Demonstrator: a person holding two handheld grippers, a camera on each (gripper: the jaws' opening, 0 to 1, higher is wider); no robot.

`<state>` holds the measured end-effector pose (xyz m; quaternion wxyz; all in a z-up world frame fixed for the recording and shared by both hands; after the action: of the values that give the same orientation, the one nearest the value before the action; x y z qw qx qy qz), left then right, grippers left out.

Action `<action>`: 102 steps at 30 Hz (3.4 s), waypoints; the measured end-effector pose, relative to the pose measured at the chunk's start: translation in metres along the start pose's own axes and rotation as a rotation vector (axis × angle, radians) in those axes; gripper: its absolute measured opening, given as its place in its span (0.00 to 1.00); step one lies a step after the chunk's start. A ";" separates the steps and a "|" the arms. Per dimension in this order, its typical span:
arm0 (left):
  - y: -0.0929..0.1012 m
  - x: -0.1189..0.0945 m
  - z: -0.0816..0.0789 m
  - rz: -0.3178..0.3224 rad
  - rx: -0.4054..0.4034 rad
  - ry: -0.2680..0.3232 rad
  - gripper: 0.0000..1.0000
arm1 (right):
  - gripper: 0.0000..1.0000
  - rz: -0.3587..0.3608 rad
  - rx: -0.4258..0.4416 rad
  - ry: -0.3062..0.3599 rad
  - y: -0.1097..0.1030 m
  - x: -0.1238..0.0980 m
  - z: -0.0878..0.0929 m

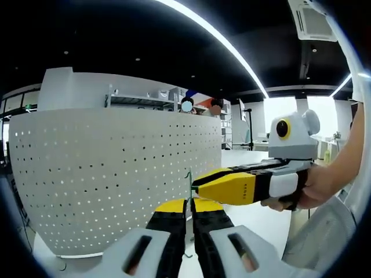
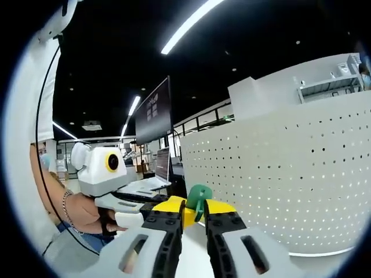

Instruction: Insert the hook assembly into the mounting plate slot until the hook locks in place.

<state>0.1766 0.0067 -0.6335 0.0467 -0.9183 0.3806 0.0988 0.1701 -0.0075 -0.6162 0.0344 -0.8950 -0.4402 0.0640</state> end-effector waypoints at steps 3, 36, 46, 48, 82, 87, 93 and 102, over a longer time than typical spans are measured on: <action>-0.001 0.000 0.000 -0.003 0.000 0.001 0.03 | 0.06 0.015 0.000 -0.002 0.001 0.001 0.000; -0.001 -0.002 -0.001 -0.013 -0.002 0.005 0.02 | 0.00 0.049 0.017 -0.015 0.001 0.003 -0.002; -0.001 -0.002 0.000 -0.019 0.014 0.002 0.04 | 0.00 0.040 0.032 -0.016 -0.001 0.003 -0.001; -0.001 -0.002 -0.001 -0.010 0.005 0.006 0.05 | 0.00 0.040 0.033 -0.018 0.000 0.002 -0.002; 0.006 0.008 0.028 0.040 0.006 -0.101 0.76 | 0.00 0.038 0.024 -0.038 0.001 0.000 -0.002; 0.005 0.005 0.046 0.043 -0.009 -0.145 0.75 | 0.00 0.065 -0.004 -0.048 0.007 -0.002 -0.008; 0.005 0.000 0.069 0.043 -0.022 -0.191 0.76 | 0.00 0.105 -0.018 -0.051 0.017 -0.003 -0.015; 0.006 -0.009 0.098 0.033 -0.041 -0.257 0.74 | 0.00 0.189 -0.023 -0.069 0.038 -0.003 -0.023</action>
<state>0.1524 0.0245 -0.7269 0.0747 -0.8924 0.3846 0.2240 0.2014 -0.0335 -0.5980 0.0026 -0.9301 -0.3553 0.0927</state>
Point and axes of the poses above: the point that each gripper's makers call its tool centre point, and the gripper's own axes: x roughly forward along the fingers, y roughly to its right, z roughly out of its underside, the point moved 1 cm from there along -x, roughly backward along the fingers, and after that the axes turned 9 degrees about -y, right-handed, at the moved point
